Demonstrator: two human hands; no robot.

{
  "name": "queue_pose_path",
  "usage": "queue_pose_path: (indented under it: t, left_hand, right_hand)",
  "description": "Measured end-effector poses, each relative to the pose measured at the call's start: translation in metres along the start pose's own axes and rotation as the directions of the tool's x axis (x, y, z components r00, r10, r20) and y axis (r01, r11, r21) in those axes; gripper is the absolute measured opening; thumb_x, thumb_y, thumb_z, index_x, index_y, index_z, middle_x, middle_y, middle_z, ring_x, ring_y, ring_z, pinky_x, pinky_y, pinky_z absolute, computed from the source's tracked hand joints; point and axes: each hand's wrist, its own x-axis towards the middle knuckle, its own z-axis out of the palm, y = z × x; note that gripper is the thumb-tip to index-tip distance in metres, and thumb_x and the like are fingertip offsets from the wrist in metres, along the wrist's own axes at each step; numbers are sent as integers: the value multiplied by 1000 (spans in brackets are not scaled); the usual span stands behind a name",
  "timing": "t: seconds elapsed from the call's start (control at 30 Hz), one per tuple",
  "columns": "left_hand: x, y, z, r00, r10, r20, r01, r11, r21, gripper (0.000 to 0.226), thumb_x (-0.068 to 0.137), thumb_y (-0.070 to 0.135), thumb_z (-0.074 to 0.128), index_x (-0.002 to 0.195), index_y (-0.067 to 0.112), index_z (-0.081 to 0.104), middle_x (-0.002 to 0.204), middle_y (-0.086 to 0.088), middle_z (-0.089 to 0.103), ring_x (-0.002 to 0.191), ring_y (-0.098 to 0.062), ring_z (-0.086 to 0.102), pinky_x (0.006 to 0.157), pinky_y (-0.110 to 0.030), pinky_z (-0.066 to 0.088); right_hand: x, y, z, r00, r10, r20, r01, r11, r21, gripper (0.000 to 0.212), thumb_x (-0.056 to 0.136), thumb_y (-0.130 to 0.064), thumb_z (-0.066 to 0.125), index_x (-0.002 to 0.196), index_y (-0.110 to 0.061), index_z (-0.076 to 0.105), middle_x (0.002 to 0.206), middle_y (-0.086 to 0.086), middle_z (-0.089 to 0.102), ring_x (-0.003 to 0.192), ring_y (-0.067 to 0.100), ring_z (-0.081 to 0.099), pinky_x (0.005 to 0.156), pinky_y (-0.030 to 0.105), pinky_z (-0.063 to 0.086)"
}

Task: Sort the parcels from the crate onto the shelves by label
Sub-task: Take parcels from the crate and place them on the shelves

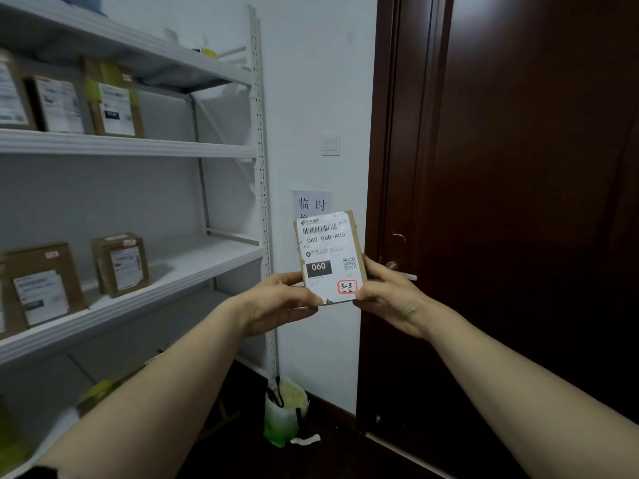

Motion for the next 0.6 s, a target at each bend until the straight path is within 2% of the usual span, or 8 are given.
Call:
queue_pose_path:
  t: [0.07,0.13,0.27,0.33,0.47,0.6]
  left_hand:
    - [-4,4,-3,1000,5,-1,-5,1000,-3,50,63,-5,68,111,10,64,113,-9,70,106,-20,64,96,-30,50]
    - [-8,6,-6,1000,13,-12,-13,1000,5,49,62,-4,68,109,9,65,111,-9,71,104,-19,64,95,-29,51]
    - [-17,11,-16,999,18,-30,-18,1000,13,53,57,-3,73,108,9,66,112,-10,70,108,-22,62,102,-35,46]
    - [-23,14,-24,998,26,-48,-25,1000,8,54,55,-2,75,107,11,66,109,-8,71,102,-19,64,101,-35,46]
    - [-37,19,-38,995,54,-89,-53,998,12,46,62,-3,68,105,13,68,105,-4,72,97,-15,64,94,-29,50]
    - [-51,24,-55,984,80,-159,-77,997,24,43,71,-10,71,108,12,66,100,-4,73,87,-13,66,78,-21,56]
  right_hand:
    - [2,-2,3,1000,-7,13,7,1000,20,82,62,-3,60,138,-33,47,107,1,72,101,14,60,89,27,47]
    - [4,-3,7,1000,-9,24,8,999,40,84,61,-2,60,139,-31,46,105,3,72,99,15,60,86,26,47]
    - [10,-6,18,999,-4,36,2,998,67,77,74,6,59,140,-31,45,110,7,71,102,19,59,86,28,48]
    - [15,-7,26,999,-11,40,7,997,77,72,80,10,54,139,-30,46,110,8,71,99,19,59,85,27,48]
    - [21,-13,45,995,-32,97,24,997,80,63,82,11,50,128,-32,56,112,7,70,98,19,58,87,27,48]
    - [28,-17,66,988,-42,146,23,991,129,58,82,11,49,116,-33,63,107,2,71,95,18,54,93,29,44]
